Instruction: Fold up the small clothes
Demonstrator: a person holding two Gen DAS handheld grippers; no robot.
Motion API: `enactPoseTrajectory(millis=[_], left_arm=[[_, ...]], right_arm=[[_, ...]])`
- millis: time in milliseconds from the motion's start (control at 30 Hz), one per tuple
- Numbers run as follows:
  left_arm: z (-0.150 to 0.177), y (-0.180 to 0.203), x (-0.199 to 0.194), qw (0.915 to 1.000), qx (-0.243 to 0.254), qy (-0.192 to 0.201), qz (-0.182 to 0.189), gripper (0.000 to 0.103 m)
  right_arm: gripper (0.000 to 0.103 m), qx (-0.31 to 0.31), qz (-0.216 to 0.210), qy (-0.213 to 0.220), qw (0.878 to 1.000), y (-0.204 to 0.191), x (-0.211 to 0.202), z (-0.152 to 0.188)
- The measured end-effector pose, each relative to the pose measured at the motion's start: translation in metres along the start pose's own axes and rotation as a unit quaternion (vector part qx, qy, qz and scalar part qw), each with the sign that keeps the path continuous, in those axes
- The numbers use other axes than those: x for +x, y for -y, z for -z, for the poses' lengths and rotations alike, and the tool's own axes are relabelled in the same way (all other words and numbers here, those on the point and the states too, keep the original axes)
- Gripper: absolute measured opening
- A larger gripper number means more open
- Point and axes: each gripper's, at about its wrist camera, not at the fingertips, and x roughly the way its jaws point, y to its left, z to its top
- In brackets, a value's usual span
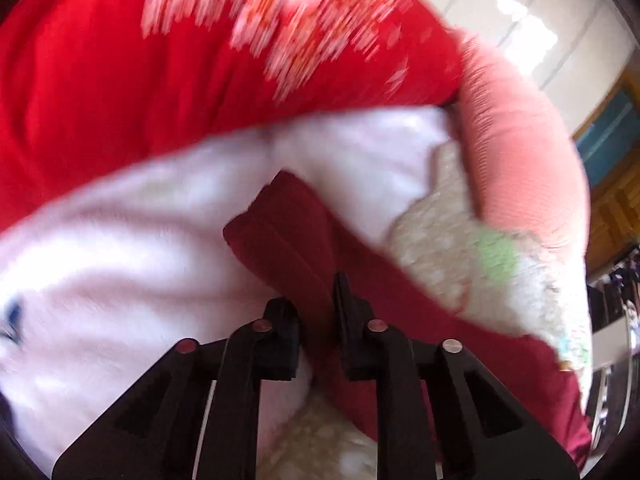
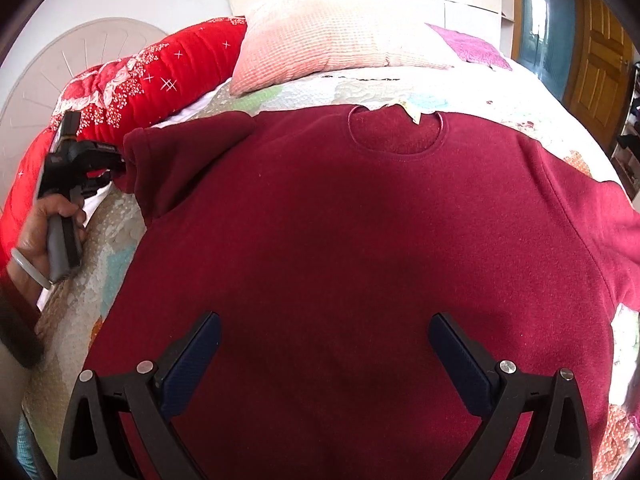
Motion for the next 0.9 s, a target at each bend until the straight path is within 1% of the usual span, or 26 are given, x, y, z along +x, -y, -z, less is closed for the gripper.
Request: enactPoseTrajectory(millis=[33,67,100,167,267,300,333,367,433,500,567,633,700,733,800,833,900], left_arm=[[-0.009,0.008,-0.019,0.9997,0.015,0.016,0.015,0.005],[-0.014,0.014,-0.032,0.9991,0.024,0.027,0.023,0.005],[-0.022,0.026,-0.055,0.9977,0.040,0.045,0.029,0.005],[-0.034,0.050,-0.093,0.9941,0.068,0.074,0.042,0.005],[-0.041,0.095,-0.150,0.9854,0.107,0.104,0.083,0.005],[-0.036,0.116,-0.172,0.9804,0.125,0.112,0.104,0.005],[-0.031,0.133,-0.184,0.9762,0.137,0.113,0.124,0.005],[-0.029,0.146,-0.190,0.9730,0.145,0.112,0.141,0.005],[-0.006,0.185,-0.211,0.9604,0.172,0.101,0.194,0.005],[0.017,0.217,-0.218,0.9495,0.197,0.090,0.227,0.005],[0.042,0.254,-0.209,0.9375,0.218,0.062,0.264,0.005],[0.065,0.282,-0.194,0.9301,0.229,0.034,0.285,0.005],[0.096,0.305,-0.162,0.9269,0.234,-0.004,0.294,0.005],[0.113,0.314,-0.142,0.9270,0.234,-0.022,0.292,0.005],[0.136,0.322,-0.107,0.9271,0.241,-0.046,0.284,0.005],[0.148,0.325,-0.088,0.9251,0.243,-0.064,0.285,0.006],[0.174,0.328,-0.062,0.9158,0.252,-0.103,0.295,0.008]], right_arm=[[0.103,0.001,-0.002,0.001,1.000,0.000,-0.001,-0.001],[0.103,0.003,-0.002,0.001,1.000,0.001,-0.002,-0.001],[0.103,0.006,-0.002,0.002,1.000,0.003,-0.003,-0.001],[0.103,0.016,-0.004,0.005,1.000,0.007,-0.006,-0.001],[0.103,0.034,-0.007,0.014,0.999,0.016,-0.017,-0.002],[0.103,0.038,-0.007,0.019,0.999,0.020,-0.021,-0.002],[0.103,0.043,-0.003,0.025,0.999,0.025,-0.027,-0.003],[0.103,0.047,0.003,0.031,0.998,0.029,-0.032,-0.003],[0.103,0.057,0.013,0.040,0.997,0.041,-0.043,-0.004],[0.103,0.070,0.019,0.048,0.996,0.057,-0.054,-0.005],[0.103,0.086,0.029,0.058,0.994,0.075,-0.065,-0.004],[0.103,0.102,0.041,0.065,0.992,0.093,-0.075,-0.001],[0.103,0.119,0.052,0.066,0.989,0.111,-0.082,0.003],[0.103,0.128,0.058,0.066,0.988,0.120,-0.085,0.006],[0.103,0.141,0.068,0.064,0.986,0.134,-0.091,0.010],[0.103,0.145,0.069,0.063,0.985,0.140,-0.091,0.011],[0.103,0.153,0.066,0.061,0.984,0.149,-0.095,0.014]])
